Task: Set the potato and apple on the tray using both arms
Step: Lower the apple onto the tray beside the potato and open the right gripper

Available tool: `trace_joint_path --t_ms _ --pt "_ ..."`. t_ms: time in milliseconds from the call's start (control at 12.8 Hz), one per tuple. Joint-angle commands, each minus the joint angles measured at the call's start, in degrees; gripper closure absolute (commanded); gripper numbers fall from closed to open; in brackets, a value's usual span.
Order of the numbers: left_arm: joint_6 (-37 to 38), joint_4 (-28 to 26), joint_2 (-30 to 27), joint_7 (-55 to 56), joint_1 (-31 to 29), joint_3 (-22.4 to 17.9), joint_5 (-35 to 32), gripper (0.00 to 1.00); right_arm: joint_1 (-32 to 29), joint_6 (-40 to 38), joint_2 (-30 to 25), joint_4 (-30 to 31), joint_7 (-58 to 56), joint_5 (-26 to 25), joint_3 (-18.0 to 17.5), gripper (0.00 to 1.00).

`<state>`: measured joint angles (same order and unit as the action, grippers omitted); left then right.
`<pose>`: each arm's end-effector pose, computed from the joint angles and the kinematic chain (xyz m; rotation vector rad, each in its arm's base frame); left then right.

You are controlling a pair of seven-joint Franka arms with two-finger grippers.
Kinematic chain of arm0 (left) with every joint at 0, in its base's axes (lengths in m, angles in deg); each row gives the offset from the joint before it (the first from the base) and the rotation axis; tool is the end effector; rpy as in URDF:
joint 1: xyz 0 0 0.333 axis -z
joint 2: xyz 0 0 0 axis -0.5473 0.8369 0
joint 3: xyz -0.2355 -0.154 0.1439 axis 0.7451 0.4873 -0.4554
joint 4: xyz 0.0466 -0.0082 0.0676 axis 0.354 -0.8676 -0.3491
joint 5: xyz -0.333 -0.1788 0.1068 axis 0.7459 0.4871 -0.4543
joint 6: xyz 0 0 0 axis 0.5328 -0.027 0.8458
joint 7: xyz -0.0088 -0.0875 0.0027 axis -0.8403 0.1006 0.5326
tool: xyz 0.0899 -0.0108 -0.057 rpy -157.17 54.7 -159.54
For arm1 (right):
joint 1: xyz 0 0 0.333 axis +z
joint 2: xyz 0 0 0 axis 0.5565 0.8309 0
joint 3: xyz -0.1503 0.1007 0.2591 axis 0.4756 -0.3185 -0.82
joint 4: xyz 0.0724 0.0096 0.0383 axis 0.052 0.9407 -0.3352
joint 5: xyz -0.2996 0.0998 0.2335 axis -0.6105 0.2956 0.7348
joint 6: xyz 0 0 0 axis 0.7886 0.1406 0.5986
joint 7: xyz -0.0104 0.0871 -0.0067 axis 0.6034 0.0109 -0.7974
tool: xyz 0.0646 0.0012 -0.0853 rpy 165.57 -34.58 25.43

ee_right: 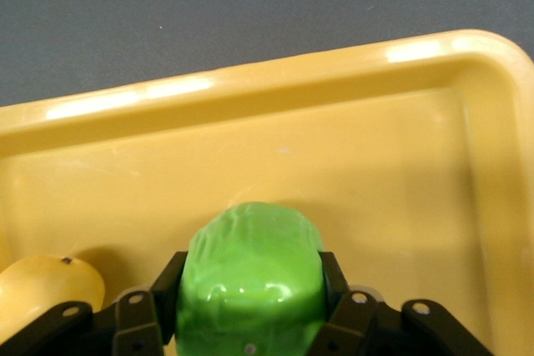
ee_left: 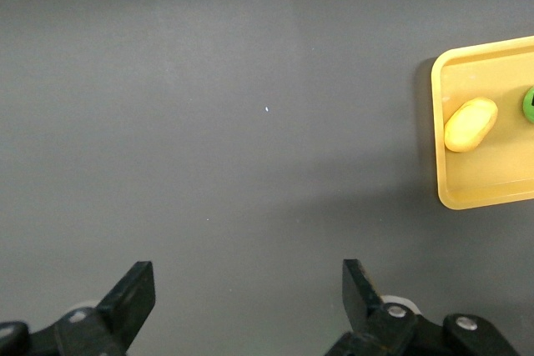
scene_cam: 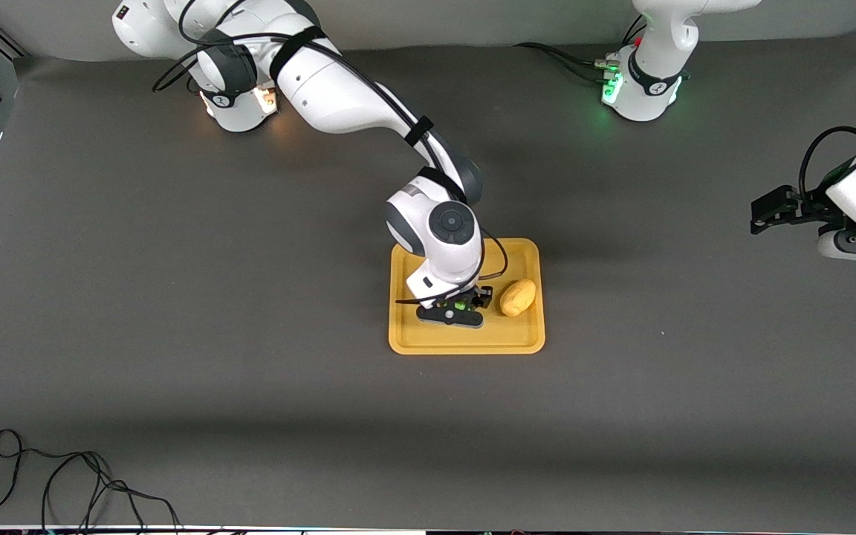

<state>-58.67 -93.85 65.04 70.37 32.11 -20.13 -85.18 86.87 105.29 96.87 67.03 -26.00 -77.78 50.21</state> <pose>0.5680 -0.0183 0.5781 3.1285 -0.2253 -0.0626 0.5617 0.5541 0.2013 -3.1015 0.2764 -0.1593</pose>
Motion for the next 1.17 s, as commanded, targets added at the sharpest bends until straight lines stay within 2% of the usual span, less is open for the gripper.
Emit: trace_joint_path --t_ms 0,78,234,624,858,1014,1092 --pt "-0.09 1.22 0.51 0.99 0.72 -0.32 -0.4 0.0 0.12 1.16 0.19 0.13 1.1 -1.07 0.23 0.35" --pt "-0.09 1.22 0.51 0.82 0.63 -0.32 -0.4 0.0 0.12 1.16 0.01 0.13 0.93 -1.15 0.23 0.0" --pt "-0.09 1.22 0.51 0.56 0.54 -0.32 -0.4 0.0 0.21 -1.02 -2.35 0.05 1.19 -2.38 0.32 0.0" --pt "-0.09 1.22 0.6 0.38 0.54 -0.32 -0.4 0.0 -0.76 -21.12 -17.62 -0.57 0.66 -2.47 1.02 0.0" --pt "-0.09 1.22 0.6 0.29 0.54 -0.32 -0.4 0.0 -0.93 -31.06 -25.98 0.48 -2.31 -2.56 4.09 0.0" --pt "-0.17 1.31 0.77 0.29 0.46 -0.32 -0.4 0.0 -2.42 -36.79 -31.68 3.89 -9.14 -2.56 6.63 0.0" --pt "-0.18 1.49 0.86 0.21 0.46 -0.32 -0.4 0.0 -5.13 -36.81 -35.72 7.92 -13.53 -2.56 6.73 0.0"
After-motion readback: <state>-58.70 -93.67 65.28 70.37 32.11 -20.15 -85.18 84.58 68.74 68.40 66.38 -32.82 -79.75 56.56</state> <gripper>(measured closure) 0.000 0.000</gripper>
